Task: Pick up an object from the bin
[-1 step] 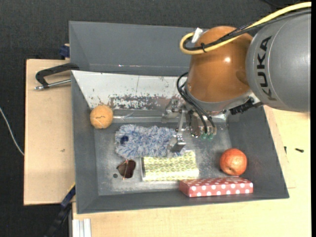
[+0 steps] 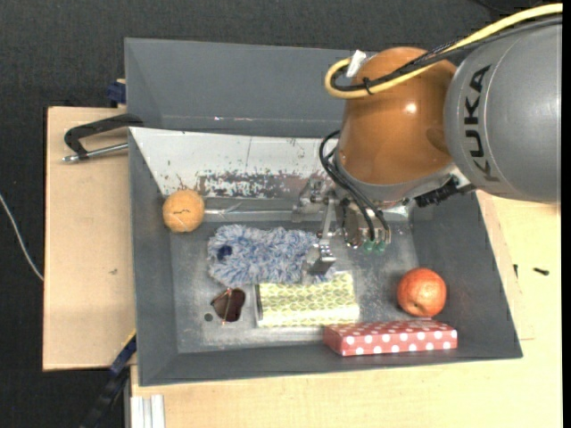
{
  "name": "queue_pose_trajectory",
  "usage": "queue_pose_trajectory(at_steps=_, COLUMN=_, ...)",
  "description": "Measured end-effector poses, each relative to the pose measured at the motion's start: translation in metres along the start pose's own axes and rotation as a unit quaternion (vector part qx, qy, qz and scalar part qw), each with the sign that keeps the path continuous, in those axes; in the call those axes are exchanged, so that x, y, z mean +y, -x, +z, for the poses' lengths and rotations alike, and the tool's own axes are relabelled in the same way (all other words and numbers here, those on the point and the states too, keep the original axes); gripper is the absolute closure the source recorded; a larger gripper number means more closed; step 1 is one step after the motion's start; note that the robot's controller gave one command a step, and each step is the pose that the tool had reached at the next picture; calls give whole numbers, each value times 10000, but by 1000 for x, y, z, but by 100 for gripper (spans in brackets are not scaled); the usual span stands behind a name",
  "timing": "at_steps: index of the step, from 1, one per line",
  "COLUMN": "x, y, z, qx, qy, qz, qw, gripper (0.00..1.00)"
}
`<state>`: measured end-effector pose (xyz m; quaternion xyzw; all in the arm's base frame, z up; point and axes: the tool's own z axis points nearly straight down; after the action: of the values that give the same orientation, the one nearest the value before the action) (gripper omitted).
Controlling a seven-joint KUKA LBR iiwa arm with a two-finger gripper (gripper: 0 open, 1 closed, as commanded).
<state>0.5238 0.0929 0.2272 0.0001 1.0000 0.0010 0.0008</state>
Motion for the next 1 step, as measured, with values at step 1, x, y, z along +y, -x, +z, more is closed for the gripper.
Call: queue_pose_trajectory(at_steps=1, x=-5, y=-5, z=46, qx=-32, qy=4, qz=108, qw=9999, gripper=0)
